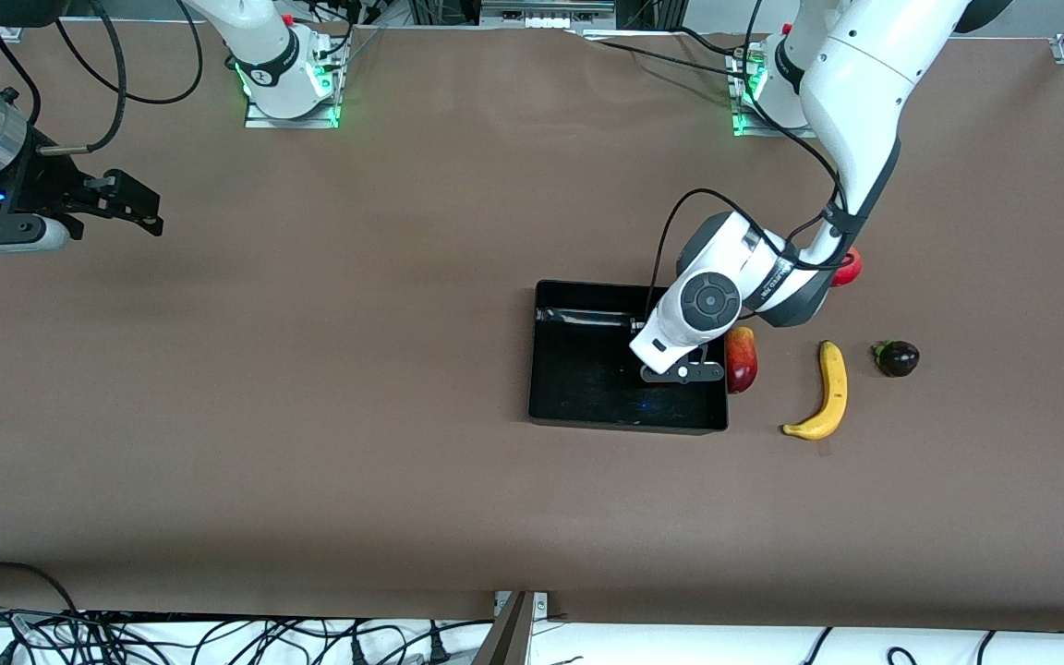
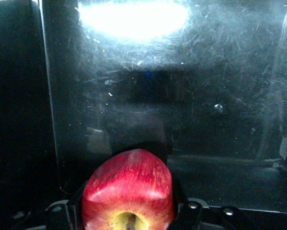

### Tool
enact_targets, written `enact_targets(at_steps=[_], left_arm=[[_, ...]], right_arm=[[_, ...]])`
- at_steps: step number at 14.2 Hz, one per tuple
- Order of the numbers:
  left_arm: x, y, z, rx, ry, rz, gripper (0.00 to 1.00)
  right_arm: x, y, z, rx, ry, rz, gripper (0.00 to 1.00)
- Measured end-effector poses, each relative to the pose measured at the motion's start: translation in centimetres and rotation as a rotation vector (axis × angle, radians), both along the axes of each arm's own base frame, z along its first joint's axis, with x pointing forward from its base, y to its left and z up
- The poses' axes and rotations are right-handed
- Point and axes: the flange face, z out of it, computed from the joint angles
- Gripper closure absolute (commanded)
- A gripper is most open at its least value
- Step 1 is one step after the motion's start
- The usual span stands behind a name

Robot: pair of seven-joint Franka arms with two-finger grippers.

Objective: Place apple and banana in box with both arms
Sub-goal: 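Carry the apple into the black box with the left gripper and open it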

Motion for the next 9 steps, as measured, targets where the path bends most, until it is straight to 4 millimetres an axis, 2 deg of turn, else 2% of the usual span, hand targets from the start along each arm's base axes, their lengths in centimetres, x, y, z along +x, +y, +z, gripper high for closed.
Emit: enact_targets(at_steps=[3, 5, 7, 9], left_arm=[[0.4, 0.3, 0.3, -0.001, -0.006, 0.008, 0.00], [1.2, 0.7, 1.6, 0.003, -0.014, 0.017, 0.00], [2.2, 1.4, 5.2, 0.028, -0.010, 0.026, 0.00], [3.5, 2.9, 10.2, 0.066, 0.012, 0.032, 0.00]], right_arm=[[0.0, 0.0, 0.0, 0.000, -0.001, 0.000, 0.00], [0.0, 0.0, 0.0, 0.000, -0.002, 0.000, 0.00], [0.0, 0.0, 0.0, 0.000, -0.002, 0.000, 0.00], [0.0, 0.0, 0.1, 0.000, -0.003, 0.000, 0.00]])
